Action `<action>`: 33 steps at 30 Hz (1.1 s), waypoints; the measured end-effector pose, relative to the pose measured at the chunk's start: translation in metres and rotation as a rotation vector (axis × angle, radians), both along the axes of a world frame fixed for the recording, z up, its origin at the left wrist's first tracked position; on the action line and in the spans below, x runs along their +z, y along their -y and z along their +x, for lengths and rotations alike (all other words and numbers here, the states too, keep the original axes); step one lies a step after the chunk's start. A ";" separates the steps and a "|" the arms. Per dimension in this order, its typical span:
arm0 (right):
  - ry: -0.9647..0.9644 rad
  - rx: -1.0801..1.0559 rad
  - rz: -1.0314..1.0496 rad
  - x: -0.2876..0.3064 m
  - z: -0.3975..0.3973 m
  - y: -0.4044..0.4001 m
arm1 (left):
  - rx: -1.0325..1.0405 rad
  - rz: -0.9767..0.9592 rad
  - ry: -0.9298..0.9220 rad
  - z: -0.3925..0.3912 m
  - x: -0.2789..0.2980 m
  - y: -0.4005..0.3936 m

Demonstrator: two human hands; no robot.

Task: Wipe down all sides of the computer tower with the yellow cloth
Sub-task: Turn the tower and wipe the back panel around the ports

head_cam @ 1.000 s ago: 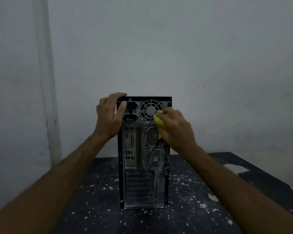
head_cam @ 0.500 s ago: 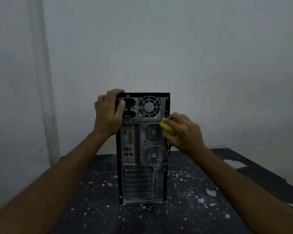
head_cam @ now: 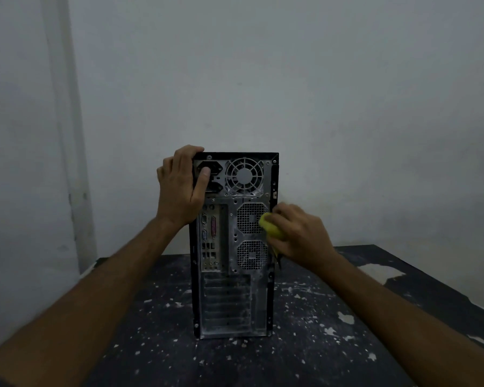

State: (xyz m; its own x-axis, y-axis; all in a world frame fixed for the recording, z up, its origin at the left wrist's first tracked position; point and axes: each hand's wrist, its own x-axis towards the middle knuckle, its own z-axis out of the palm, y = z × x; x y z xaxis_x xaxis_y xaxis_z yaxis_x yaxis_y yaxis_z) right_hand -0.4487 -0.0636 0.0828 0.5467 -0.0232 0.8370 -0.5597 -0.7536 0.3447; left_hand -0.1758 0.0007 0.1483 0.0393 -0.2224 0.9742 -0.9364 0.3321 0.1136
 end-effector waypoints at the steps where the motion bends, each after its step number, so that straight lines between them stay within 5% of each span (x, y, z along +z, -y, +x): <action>1: 0.072 -0.007 0.006 0.015 0.004 -0.001 | 0.009 -0.006 0.001 -0.001 0.000 0.003; 4: 0.182 0.004 0.030 0.031 0.018 -0.006 | 0.038 -0.038 -0.015 -0.006 0.000 0.007; 8: -0.112 0.020 -0.042 -0.004 0.018 -0.007 | 0.058 -0.049 -0.027 -0.010 -0.003 0.008; 13: 0.168 -0.027 0.061 0.025 0.021 -0.005 | 0.046 -0.044 -0.023 -0.020 -0.002 0.012; 17: -0.163 -0.021 0.017 -0.018 0.011 -0.002 | 0.038 -0.053 -0.021 -0.020 -0.002 0.013; 22: 0.197 -0.023 0.087 0.030 0.025 -0.004 | 0.040 -0.058 -0.019 -0.019 -0.002 0.013; 26: -0.185 -0.008 0.008 -0.011 0.032 -0.007 | 0.041 -0.057 -0.019 -0.019 -0.003 0.013; 30: 0.161 -0.012 0.090 0.033 0.040 -0.009 | 0.024 -0.046 -0.026 -0.018 -0.002 0.014; 33: -0.087 -0.027 0.014 0.014 0.050 -0.014 | 0.005 -0.023 -0.022 -0.016 -0.002 0.011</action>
State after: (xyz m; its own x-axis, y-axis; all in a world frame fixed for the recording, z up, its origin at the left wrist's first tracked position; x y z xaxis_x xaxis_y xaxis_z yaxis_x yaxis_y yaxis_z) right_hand -0.3984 -0.0497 0.0964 0.6164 -0.0499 0.7859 -0.5479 -0.7439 0.3826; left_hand -0.1918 -0.0107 0.1466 0.0618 -0.2000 0.9778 -0.9353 0.3305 0.1267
